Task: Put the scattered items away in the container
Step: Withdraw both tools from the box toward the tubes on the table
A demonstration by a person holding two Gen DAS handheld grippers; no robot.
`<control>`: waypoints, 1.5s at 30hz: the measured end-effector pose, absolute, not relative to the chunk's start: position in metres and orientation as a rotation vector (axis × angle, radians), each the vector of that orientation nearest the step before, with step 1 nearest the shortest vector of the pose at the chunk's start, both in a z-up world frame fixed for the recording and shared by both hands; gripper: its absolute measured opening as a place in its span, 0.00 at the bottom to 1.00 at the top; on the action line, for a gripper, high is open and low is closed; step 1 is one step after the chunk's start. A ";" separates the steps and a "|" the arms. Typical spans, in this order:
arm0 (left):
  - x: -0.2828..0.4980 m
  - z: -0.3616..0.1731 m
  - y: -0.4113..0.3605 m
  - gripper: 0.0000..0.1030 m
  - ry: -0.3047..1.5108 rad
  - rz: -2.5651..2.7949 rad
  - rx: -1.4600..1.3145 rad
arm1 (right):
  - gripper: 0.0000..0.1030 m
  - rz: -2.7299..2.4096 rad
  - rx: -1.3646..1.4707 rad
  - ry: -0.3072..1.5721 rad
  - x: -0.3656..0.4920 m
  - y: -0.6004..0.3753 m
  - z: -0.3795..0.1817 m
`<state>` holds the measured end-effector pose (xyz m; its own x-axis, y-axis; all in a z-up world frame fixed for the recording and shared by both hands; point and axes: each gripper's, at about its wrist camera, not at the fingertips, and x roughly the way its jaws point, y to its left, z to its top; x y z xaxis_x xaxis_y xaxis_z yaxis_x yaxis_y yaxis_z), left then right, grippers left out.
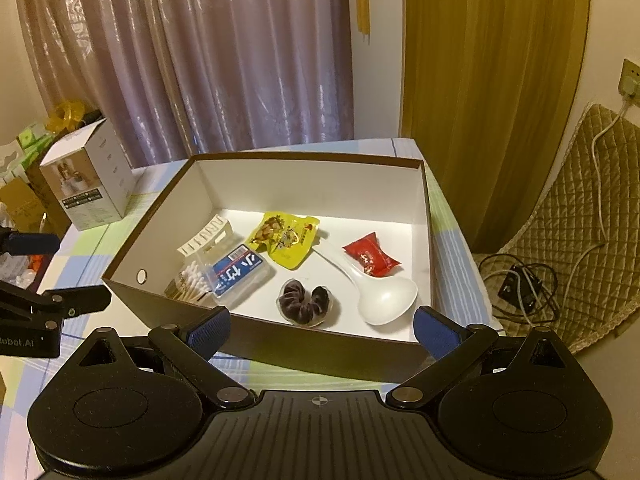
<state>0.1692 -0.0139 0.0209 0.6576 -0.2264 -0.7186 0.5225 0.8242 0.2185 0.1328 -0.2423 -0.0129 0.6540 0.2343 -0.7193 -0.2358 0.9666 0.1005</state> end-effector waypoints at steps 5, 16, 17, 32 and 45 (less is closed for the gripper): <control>0.158 0.024 -0.012 0.88 0.734 -0.426 0.433 | 0.99 0.259 0.015 0.808 0.126 -0.246 -0.010; 0.143 0.022 -0.006 0.92 0.743 -0.413 0.423 | 0.99 0.309 -0.026 0.810 0.113 -0.247 -0.017; 0.143 0.021 -0.006 0.92 0.746 -0.413 0.423 | 0.99 0.311 -0.031 0.812 0.112 -0.246 -0.019; 0.142 -0.013 0.006 0.93 0.844 -0.430 0.412 | 0.99 0.324 -0.018 0.885 0.102 -0.257 -0.060; 0.135 -0.068 0.022 0.95 0.956 -0.467 0.400 | 0.99 0.378 -0.071 1.084 0.087 -0.258 -0.125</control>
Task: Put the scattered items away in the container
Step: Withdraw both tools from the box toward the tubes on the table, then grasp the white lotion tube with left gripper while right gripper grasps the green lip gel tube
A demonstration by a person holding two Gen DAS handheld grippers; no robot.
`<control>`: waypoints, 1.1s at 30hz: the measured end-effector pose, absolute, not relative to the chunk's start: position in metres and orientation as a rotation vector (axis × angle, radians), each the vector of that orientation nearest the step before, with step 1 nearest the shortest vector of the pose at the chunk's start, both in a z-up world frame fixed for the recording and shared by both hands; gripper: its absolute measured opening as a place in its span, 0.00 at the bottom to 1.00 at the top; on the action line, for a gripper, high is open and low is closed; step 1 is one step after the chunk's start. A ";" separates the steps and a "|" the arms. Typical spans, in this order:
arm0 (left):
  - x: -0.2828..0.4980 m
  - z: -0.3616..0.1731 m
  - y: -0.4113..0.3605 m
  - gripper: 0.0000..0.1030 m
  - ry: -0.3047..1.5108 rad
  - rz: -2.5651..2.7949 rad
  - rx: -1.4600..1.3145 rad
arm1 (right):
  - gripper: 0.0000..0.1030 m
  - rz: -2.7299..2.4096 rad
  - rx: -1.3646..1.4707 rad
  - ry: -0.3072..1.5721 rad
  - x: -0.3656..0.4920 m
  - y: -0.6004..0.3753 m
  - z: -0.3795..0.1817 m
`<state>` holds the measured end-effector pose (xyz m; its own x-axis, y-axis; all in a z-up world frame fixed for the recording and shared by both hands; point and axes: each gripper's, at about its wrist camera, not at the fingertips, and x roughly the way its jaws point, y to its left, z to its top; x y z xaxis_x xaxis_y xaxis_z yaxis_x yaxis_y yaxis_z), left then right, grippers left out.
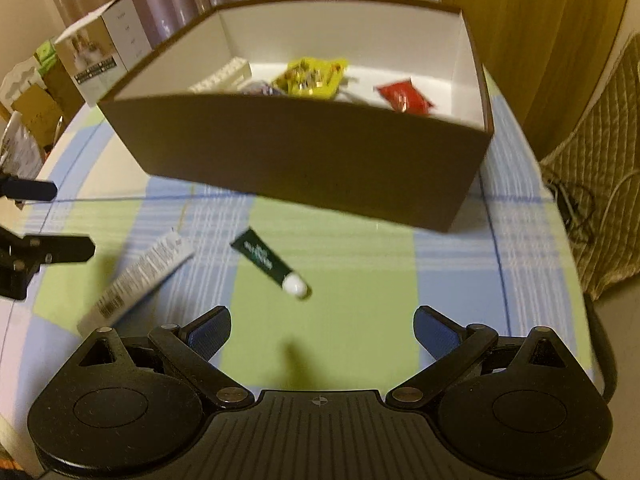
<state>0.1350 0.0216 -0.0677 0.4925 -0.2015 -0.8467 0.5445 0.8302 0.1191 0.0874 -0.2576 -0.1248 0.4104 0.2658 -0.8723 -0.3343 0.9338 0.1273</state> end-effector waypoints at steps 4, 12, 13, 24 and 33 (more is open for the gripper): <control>0.130 -0.090 0.026 0.91 1.012 -0.497 0.407 | 0.99 0.402 -0.062 1.089 0.083 -0.263 -0.134; 0.126 -0.115 0.022 0.71 1.071 -0.563 0.454 | 0.99 0.425 -0.071 1.113 0.084 -0.265 -0.145; 0.127 -0.117 0.022 0.69 1.074 -0.569 0.453 | 0.99 0.427 -0.072 1.112 0.084 -0.266 -0.146; 0.140 -0.129 0.025 0.71 1.114 -0.556 0.458 | 0.99 0.407 -0.078 1.149 0.088 -0.264 -0.153; 0.138 -0.145 0.030 0.83 1.157 -0.506 0.475 | 0.99 0.394 -0.093 1.196 0.085 -0.259 -0.167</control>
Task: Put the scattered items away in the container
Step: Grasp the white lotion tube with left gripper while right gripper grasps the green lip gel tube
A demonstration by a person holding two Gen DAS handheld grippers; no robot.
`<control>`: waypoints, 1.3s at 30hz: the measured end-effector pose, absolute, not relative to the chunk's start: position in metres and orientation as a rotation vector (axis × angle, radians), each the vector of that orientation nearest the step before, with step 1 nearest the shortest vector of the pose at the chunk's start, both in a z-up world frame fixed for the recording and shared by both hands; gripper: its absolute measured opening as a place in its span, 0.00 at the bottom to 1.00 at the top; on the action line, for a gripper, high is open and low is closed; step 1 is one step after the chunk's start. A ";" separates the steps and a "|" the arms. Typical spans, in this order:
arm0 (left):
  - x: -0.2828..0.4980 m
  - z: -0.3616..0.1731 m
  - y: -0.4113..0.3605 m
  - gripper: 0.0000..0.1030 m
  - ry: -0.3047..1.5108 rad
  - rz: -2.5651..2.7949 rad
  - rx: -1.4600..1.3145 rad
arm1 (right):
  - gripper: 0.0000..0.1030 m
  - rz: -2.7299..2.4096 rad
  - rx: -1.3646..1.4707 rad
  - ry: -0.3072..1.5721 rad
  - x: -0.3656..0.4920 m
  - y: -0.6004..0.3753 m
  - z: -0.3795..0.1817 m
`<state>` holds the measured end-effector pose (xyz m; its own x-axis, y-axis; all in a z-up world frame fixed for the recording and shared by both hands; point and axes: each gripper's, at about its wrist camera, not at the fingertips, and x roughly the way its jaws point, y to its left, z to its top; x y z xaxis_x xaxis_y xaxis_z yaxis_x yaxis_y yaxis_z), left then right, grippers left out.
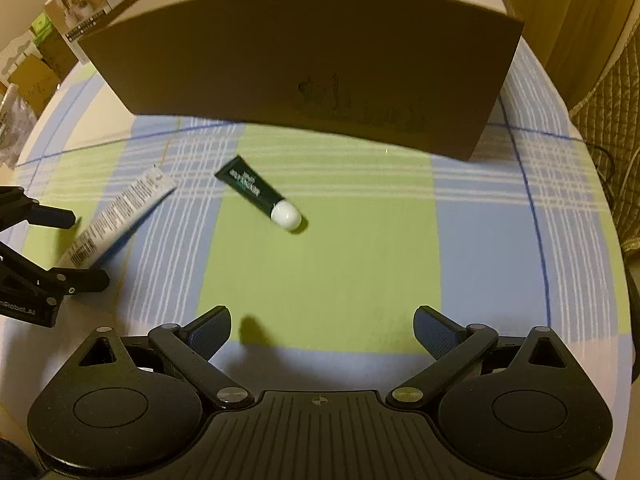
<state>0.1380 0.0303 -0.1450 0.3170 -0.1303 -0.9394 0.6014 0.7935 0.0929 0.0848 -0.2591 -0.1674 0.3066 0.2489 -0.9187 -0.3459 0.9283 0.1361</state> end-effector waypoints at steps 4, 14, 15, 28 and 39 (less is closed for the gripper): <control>0.137 -0.146 0.035 0.89 1.164 -0.495 0.450 | 0.99 0.403 -0.132 1.184 0.081 -0.256 -0.169; 0.139 -0.147 0.039 1.00 1.144 -0.461 0.420 | 1.00 0.393 -0.233 1.127 0.066 -0.250 -0.178; 0.139 -0.147 0.040 1.00 1.134 -0.466 0.422 | 1.00 0.395 -0.234 1.120 0.065 -0.250 -0.179; 0.113 -0.131 0.034 0.25 1.032 -0.607 0.466 | 1.00 0.405 -0.225 1.077 0.057 -0.251 -0.179; 0.092 -0.128 0.073 0.37 1.115 -0.515 0.357 | 1.00 0.597 -0.314 0.893 0.086 -0.222 -0.165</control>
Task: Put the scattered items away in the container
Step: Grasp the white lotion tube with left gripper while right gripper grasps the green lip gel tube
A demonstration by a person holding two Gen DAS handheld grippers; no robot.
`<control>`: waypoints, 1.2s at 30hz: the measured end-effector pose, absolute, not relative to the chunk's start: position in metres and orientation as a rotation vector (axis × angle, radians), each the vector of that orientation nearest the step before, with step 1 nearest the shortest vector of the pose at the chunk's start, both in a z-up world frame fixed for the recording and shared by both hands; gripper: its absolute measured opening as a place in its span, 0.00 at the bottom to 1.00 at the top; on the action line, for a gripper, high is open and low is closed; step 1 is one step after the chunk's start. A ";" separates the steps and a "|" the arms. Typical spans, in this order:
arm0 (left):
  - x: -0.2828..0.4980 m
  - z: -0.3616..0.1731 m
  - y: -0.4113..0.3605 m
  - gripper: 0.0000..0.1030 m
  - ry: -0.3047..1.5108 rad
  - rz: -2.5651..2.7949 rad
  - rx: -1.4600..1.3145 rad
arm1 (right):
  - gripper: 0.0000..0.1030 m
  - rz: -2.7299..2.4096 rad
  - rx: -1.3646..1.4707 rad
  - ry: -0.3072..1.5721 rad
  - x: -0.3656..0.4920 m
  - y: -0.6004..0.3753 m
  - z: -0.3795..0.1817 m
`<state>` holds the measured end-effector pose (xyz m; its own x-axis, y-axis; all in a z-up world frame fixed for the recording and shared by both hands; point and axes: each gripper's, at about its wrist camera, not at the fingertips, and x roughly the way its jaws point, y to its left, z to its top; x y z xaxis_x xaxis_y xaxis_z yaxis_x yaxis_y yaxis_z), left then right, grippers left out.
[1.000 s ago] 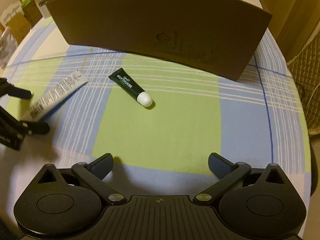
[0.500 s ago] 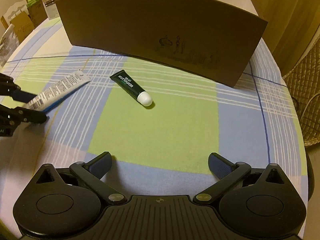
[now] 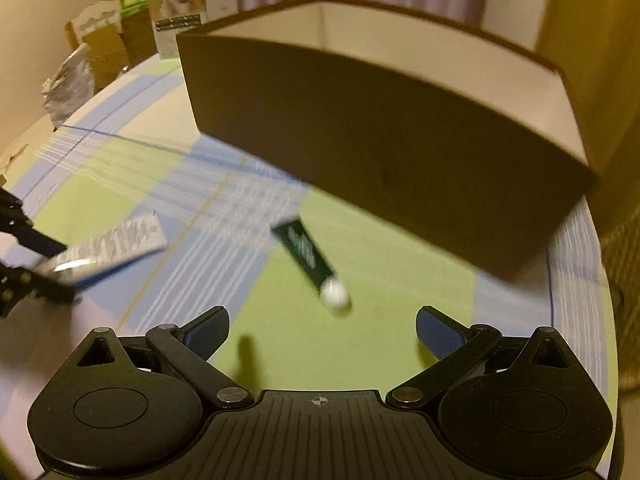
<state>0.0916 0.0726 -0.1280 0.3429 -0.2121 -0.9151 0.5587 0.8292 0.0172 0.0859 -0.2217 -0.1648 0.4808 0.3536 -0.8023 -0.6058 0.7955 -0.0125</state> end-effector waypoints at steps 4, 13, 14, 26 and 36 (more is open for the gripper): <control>0.096 -0.123 0.073 0.39 1.099 -0.492 0.340 | 0.66 0.624 -0.301 0.920 0.109 -0.210 -0.175; 0.097 -0.114 0.076 0.47 1.076 -0.475 0.326 | 0.19 0.614 -0.271 0.944 0.105 -0.216 -0.172; 0.097 -0.114 0.076 0.47 1.078 -0.475 0.330 | 0.19 0.611 -0.263 0.952 0.101 -0.219 -0.171; 0.101 -0.122 0.058 0.47 1.088 -0.521 0.362 | 0.48 0.571 -0.196 1.026 0.021 -0.261 -0.158; 0.093 -0.123 0.038 0.27 1.097 -0.523 0.429 | 0.88 0.546 -0.205 0.948 0.004 -0.265 -0.151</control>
<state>0.0933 0.0380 -0.1229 0.3582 -0.1851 -0.9151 0.5939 0.8015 0.0703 0.0045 -0.2648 -0.1510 0.4607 0.3528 -0.8145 -0.5275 0.8468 0.0684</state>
